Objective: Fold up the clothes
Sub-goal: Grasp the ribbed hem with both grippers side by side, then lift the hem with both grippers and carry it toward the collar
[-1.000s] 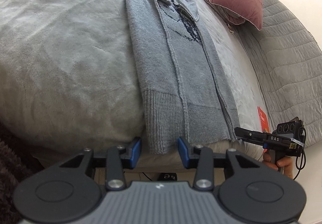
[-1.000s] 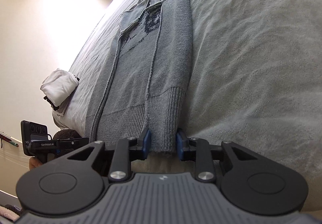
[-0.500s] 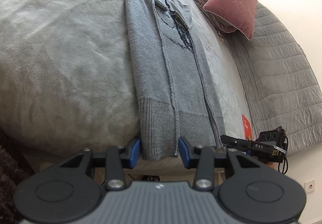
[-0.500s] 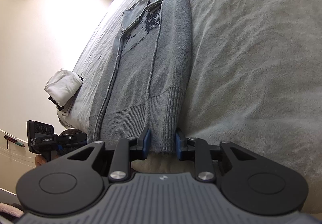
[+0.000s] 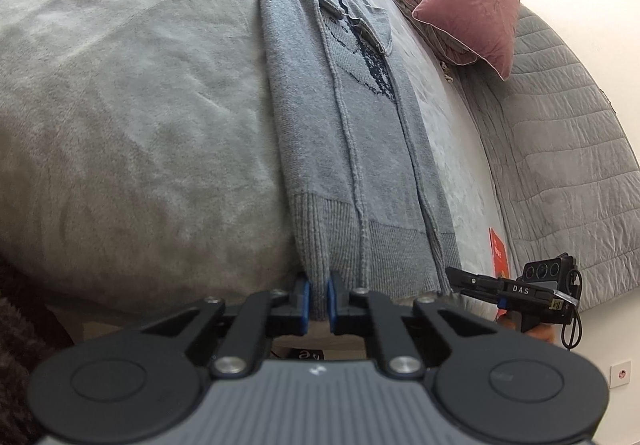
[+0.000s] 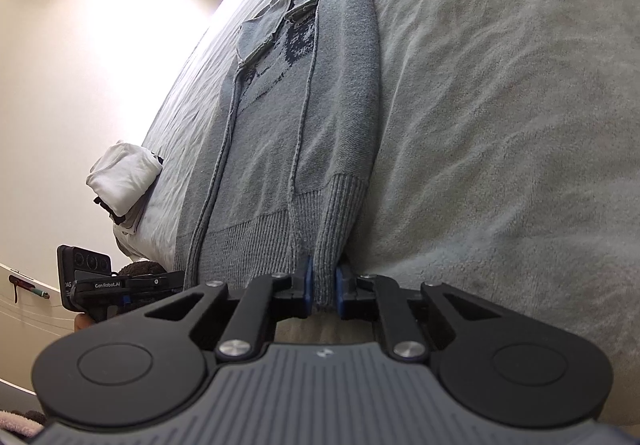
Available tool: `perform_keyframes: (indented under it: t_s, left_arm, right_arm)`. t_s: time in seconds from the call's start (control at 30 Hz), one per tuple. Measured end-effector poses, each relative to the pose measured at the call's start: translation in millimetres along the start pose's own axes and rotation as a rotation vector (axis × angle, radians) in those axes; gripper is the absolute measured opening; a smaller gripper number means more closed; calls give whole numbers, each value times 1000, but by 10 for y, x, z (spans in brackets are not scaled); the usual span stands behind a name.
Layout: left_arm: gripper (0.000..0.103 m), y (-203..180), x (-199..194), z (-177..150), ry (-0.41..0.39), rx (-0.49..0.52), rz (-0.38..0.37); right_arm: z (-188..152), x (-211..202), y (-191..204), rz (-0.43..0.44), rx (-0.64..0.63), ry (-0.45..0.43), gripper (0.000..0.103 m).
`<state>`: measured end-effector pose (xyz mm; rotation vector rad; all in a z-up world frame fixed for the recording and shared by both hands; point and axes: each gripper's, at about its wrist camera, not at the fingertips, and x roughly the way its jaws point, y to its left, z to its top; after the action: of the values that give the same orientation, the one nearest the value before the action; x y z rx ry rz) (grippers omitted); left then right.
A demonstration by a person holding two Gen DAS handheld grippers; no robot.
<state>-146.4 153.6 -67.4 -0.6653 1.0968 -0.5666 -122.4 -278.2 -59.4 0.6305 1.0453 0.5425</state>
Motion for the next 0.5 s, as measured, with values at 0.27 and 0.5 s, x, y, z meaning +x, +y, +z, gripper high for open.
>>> perform_keyframes:
  t_s: [0.27, 0.5]
  left_arm:
    - [8, 44, -80, 12, -45, -57, -101]
    - [8, 106, -119, 98, -89, -146, -198]
  right_arm:
    - [43, 4, 68, 32, 11, -5, 13]
    - [101, -7, 110, 115, 48, -32, 13]
